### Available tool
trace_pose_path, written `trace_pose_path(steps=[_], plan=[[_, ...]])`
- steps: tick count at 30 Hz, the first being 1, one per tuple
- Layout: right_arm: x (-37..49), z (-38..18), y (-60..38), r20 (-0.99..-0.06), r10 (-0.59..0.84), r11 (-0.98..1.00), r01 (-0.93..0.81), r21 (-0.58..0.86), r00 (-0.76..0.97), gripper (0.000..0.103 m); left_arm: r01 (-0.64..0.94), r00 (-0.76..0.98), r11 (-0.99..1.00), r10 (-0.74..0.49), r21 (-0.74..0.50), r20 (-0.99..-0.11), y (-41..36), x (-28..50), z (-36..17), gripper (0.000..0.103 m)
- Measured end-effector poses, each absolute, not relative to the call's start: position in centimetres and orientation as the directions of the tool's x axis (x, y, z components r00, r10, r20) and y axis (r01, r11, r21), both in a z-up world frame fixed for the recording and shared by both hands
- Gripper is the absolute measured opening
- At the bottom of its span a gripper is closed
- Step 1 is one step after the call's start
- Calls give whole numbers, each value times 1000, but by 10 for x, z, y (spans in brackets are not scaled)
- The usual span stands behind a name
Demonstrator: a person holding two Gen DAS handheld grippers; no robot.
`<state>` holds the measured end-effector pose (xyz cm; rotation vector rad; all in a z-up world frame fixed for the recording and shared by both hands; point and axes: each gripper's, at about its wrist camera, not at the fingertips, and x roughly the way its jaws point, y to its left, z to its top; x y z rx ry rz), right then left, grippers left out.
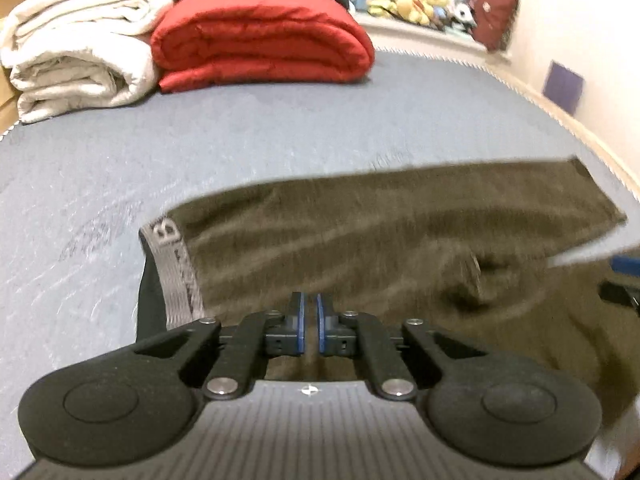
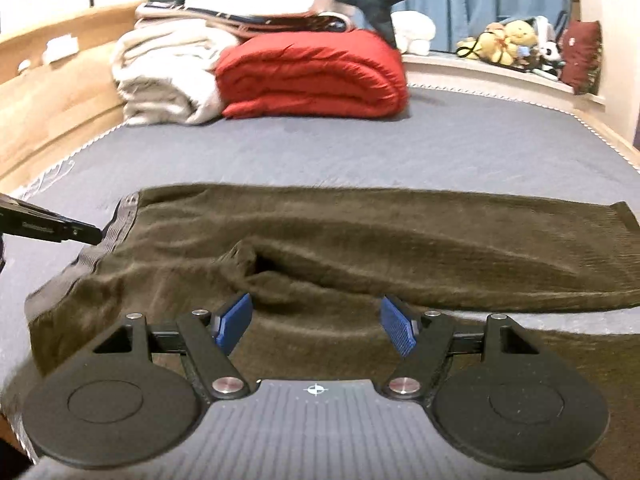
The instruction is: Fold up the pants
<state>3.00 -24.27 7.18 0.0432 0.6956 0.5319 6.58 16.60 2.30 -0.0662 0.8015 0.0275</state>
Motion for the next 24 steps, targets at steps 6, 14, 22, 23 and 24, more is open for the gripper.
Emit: trace_pose_path(steps=[6,14,22,23,24], plan=[[46,77,-247,-591,489,866,-439,240,642,75,-121,725,992,73,-23,-684,167,125,13,7],[63,77,-241,-604,538,841,-415,346,588,76,-91,787,993,118,76,-605,182,203,-13,32],[63,68,-221,-639,527,838,-466,282,560,77,-128,733,989,141,69,-665,222,249,-61,88],[63,67,-221,-641,521,841,-467,274,563,77,-114,729,991,133,72,-671,225,252,-65,90],[64,66,-221,-645,516,844,-464,270,564,77,-101,728,993,119,66,-675,227,254,-67,90]])
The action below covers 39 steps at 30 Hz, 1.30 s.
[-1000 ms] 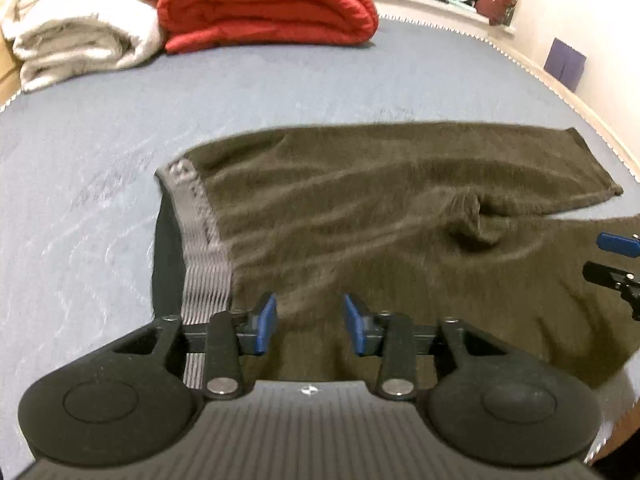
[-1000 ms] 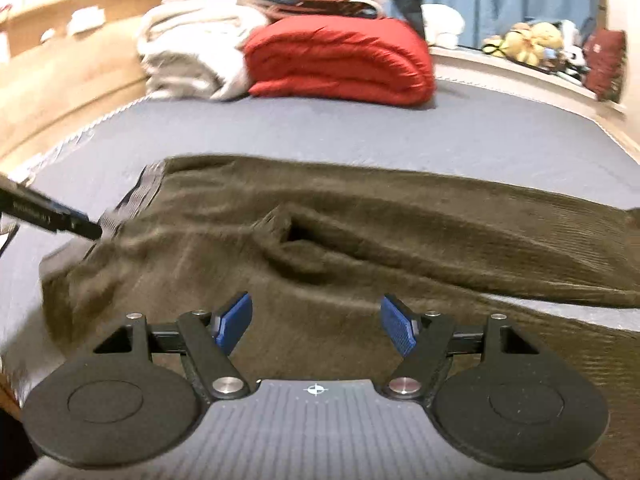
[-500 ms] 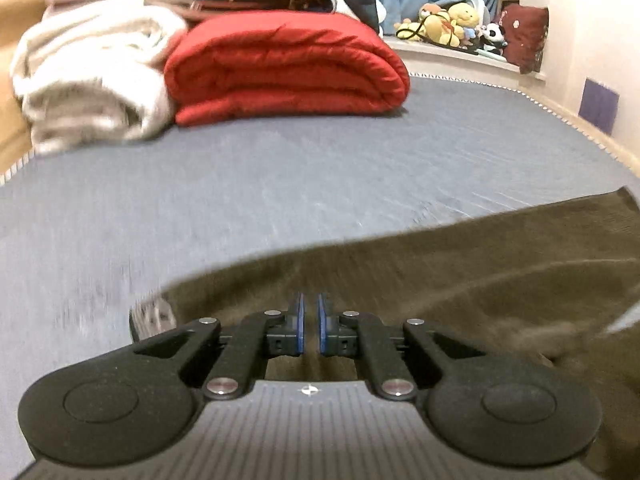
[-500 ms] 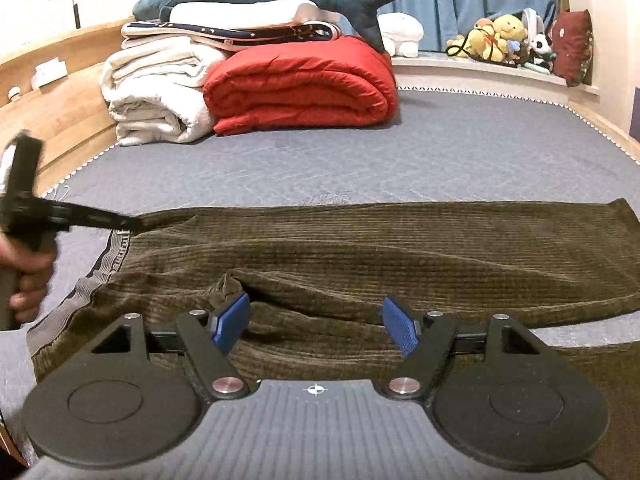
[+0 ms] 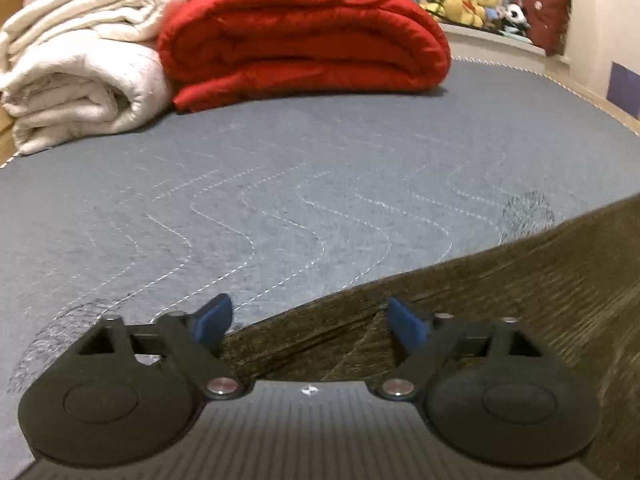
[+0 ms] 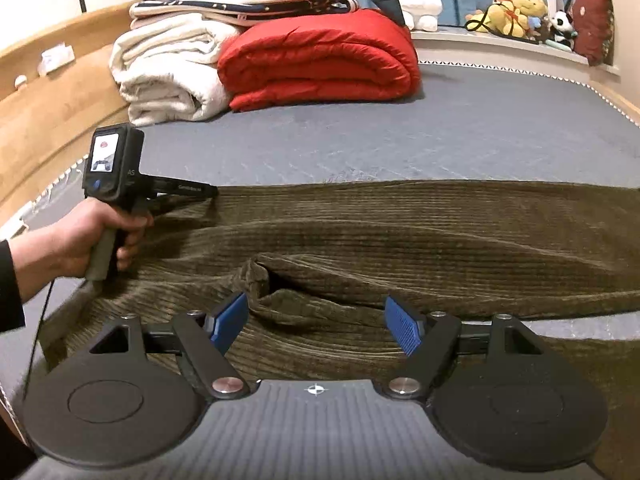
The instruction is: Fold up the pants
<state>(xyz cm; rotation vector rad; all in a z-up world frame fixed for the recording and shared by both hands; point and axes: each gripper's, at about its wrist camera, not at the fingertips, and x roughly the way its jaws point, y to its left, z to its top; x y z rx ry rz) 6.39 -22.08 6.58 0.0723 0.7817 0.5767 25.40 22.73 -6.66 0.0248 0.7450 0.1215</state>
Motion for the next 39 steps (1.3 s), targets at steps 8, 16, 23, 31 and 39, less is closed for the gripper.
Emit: trace_pose_path(steps=[8,16,23,31,39], plan=[[66,63,-221,-657,512,846,-459,272,554,77,-57,711,996,-5,-64,-703,241,261,-76,68],[61,69,-225,-651,488,857,-460,233,581,77,53,746,999,-48,-13,-665,220,236,-49,5],[65,74,-245,-644,446,891,-380,249,622,77,150,771,986,-71,73,-633,189,182,8,5],[67,71,-302,-600,389,907,-179,380,699,77,286,820,934,-121,216,-559,120,7,86,4],[81,51,-393,-635,279,853,118,509,721,77,425,696,854,-98,298,-711,88,-94,19,4]])
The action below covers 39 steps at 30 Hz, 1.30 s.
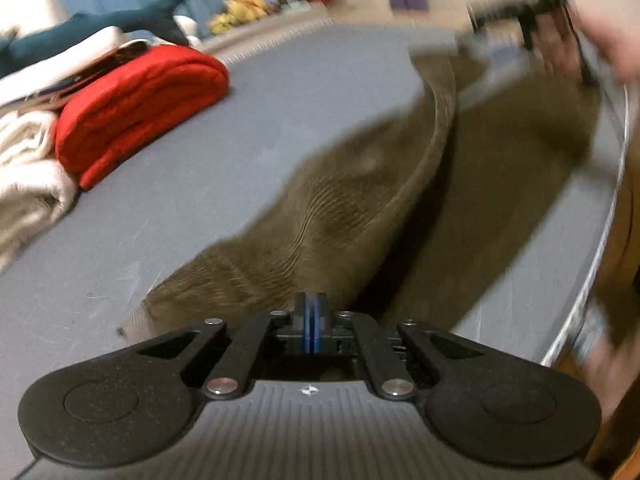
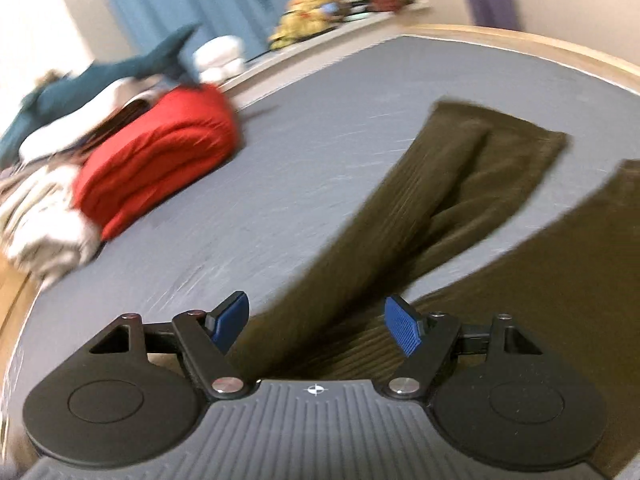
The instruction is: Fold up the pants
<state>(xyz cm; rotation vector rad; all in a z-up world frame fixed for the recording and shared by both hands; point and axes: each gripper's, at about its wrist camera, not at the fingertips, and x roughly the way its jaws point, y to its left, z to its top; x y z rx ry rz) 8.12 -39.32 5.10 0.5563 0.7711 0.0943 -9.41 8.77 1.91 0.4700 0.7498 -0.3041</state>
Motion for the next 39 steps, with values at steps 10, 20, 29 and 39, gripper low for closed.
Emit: trace_pose_path(steps=[10,20,29,39], plan=[[121,2,-470,-677,286,766,262,587,678,38,412,672,905,-221,110,-707,78,-69,22,20],[175,-33,-427,-728,354,795,221,565,587,67,553,544,820,-221,147,-810,30,-26,-29,44],[189,-35,-408,-768,267,856,222,466,583,30,565,515,797,-139,213,-846,35,-10,-60,32],[86,61,-459,-605,282,817,144,558,744,8,597,601,777,-265,202,-754,73,-49,-7,6]])
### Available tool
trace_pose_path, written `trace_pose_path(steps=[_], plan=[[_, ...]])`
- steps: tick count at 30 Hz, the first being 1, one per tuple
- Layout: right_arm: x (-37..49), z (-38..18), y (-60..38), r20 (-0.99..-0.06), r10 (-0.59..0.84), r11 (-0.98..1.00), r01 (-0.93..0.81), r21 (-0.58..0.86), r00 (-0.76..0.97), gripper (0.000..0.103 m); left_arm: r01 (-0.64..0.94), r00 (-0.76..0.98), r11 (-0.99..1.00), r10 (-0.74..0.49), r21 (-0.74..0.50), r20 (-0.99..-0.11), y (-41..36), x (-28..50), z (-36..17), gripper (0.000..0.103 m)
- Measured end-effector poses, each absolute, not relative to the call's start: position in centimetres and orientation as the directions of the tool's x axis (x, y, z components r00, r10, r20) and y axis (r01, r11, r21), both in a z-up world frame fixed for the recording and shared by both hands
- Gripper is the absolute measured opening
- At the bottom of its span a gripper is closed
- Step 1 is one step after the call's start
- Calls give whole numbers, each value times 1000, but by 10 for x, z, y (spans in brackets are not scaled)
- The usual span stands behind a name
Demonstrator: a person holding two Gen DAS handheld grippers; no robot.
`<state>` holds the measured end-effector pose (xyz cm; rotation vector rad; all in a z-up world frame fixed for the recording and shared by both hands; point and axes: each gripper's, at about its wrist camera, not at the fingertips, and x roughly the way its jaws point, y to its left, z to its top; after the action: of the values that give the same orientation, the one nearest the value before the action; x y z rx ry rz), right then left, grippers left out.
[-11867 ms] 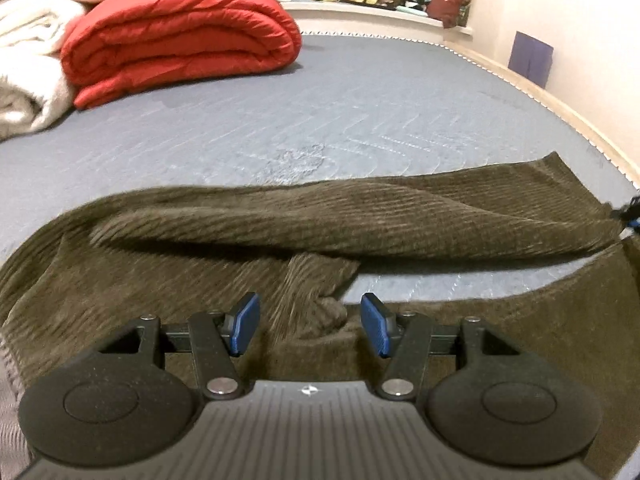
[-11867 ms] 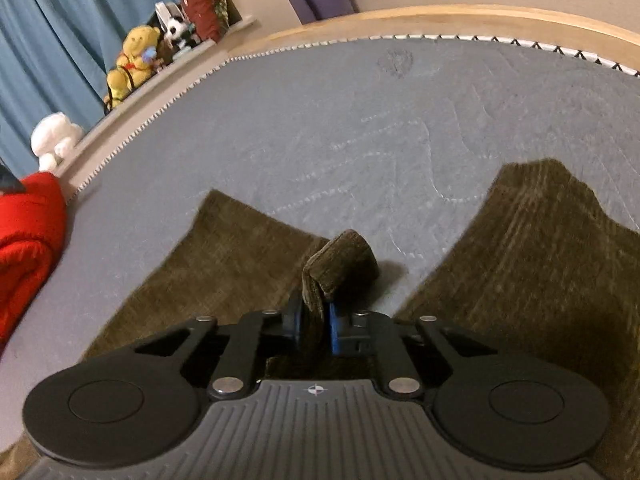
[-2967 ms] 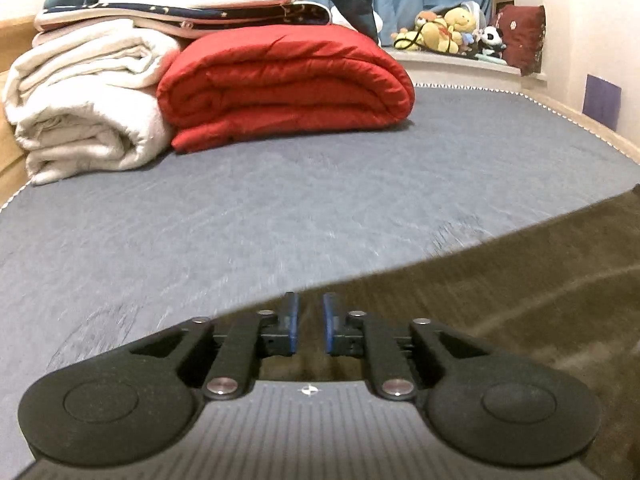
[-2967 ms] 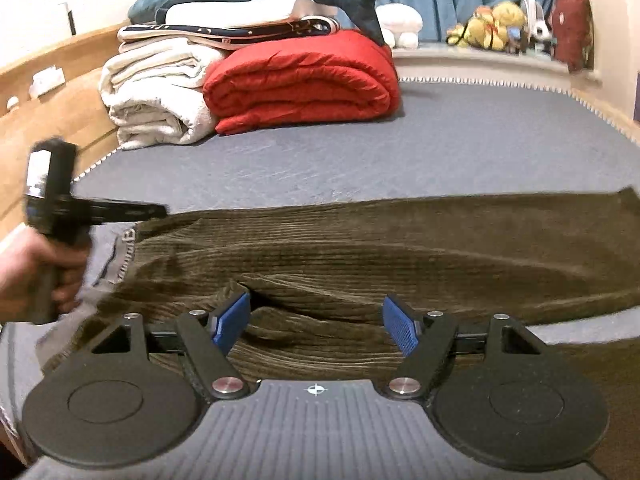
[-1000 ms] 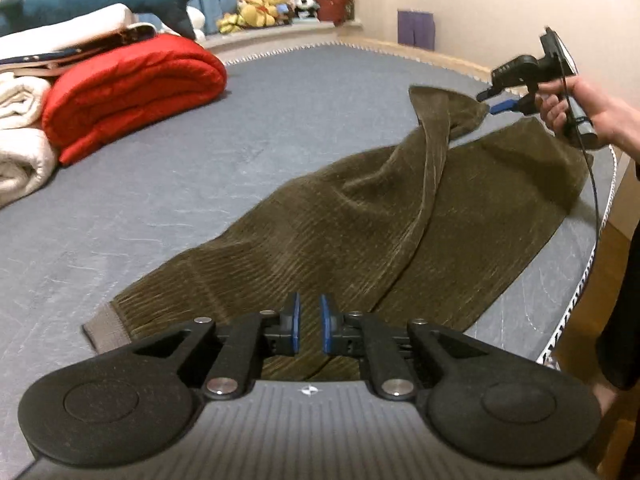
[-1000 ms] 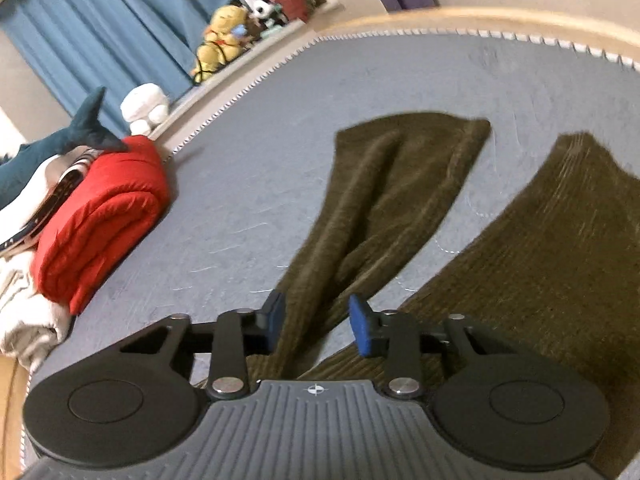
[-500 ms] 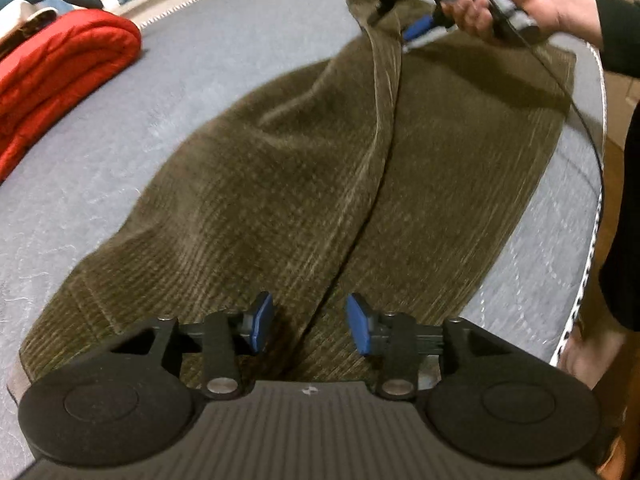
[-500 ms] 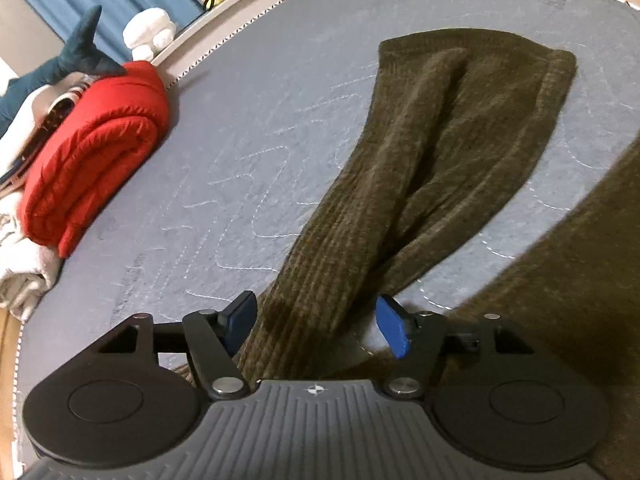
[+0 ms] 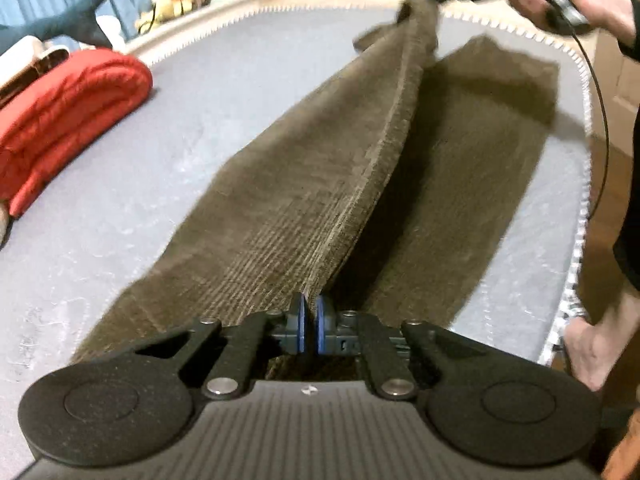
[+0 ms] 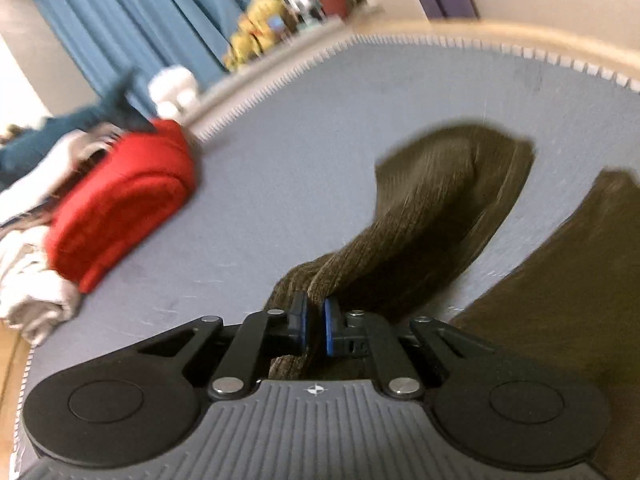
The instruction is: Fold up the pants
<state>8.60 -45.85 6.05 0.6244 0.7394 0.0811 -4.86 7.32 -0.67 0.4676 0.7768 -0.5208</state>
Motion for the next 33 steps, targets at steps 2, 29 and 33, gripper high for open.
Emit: trace_pose_path(steps=[2,29,33], plan=[[47,64,-464,-633,288,842,125,524,719,9,628,585,753,-289,197,-758,88,-67,-2,6],[169,-50,-412,-805,37,999,1,47,593,59,646,560,746,-320,161,-764,0,-37,-24,34],[164,-32,-429,-783,32,995,57,86,621,10,634,574,758,-325,156,-752,-1,-32,-18,34]])
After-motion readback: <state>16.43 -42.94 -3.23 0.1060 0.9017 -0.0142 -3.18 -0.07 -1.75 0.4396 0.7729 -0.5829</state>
